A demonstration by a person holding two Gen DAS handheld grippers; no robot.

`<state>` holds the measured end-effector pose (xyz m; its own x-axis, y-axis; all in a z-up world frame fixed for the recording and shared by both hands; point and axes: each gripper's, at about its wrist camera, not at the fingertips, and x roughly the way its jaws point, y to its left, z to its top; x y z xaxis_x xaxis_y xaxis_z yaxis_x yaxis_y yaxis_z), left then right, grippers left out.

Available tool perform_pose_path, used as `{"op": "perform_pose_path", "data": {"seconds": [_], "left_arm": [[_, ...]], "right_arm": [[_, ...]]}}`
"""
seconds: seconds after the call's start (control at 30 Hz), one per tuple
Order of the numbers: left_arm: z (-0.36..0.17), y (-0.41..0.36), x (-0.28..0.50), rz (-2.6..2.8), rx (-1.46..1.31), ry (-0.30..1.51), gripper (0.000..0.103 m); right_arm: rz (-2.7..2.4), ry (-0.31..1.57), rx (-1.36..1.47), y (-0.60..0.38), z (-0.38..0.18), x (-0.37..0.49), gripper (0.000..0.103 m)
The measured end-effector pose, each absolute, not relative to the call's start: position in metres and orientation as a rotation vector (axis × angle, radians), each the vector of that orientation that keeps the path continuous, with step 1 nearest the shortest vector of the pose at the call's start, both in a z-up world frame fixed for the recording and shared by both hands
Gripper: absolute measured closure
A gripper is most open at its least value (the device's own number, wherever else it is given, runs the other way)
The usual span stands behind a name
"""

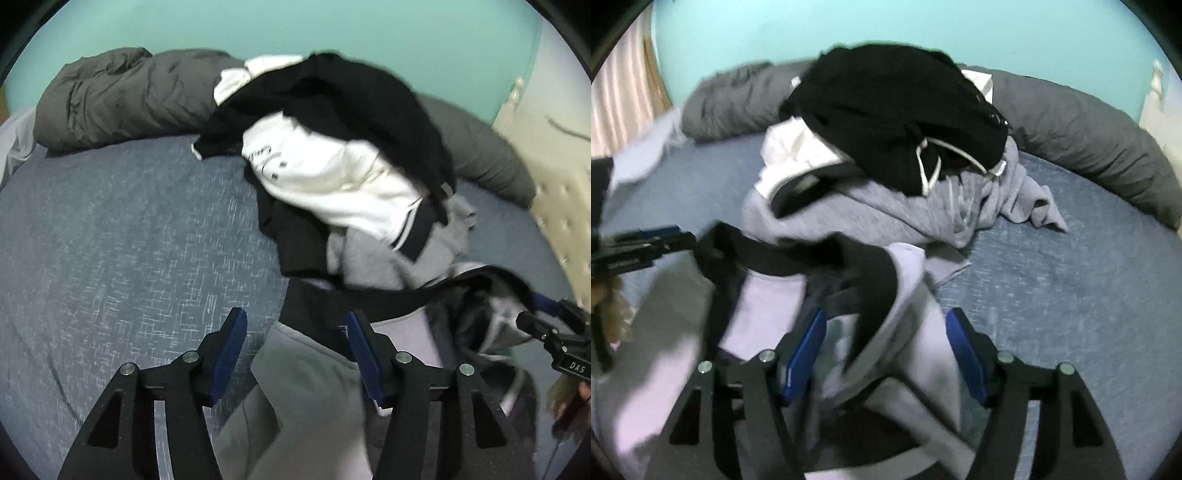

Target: Fold clothes

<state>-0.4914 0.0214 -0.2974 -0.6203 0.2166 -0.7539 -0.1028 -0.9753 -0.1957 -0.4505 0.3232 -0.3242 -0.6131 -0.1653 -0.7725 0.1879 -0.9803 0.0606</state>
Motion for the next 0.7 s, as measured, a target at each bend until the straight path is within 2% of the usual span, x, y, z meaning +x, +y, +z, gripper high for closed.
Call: {"op": "perform_pose_path", "data": {"seconds": [0.2,0.33,0.47,0.7], "left_arm": [[-0.261,-0.001,-0.434,2.697,-1.164,-0.23,0.037],[-0.26,-0.023,-0.38,2.702,-1.159,-0.24,0.037],[-0.273,-0.051,-0.331,2.693,-1.207,-0.286,0.037],[-0.293,-0.082,-0.242,2.72,-1.204,-0.372,0.037]], "right_arm": [[-2.695,-0.15,1.123,0.344,-0.289,-0.405,0.034],[-2.679,-0.321,1.12,0.373,-0.282,-0.358,0.034],[-2.626,-0.565,1.222,0.414,-0.309,-0.304,0.034],[-2.667,-0.79,1.37,0.463,-0.359,-0.21,0.034]]}}
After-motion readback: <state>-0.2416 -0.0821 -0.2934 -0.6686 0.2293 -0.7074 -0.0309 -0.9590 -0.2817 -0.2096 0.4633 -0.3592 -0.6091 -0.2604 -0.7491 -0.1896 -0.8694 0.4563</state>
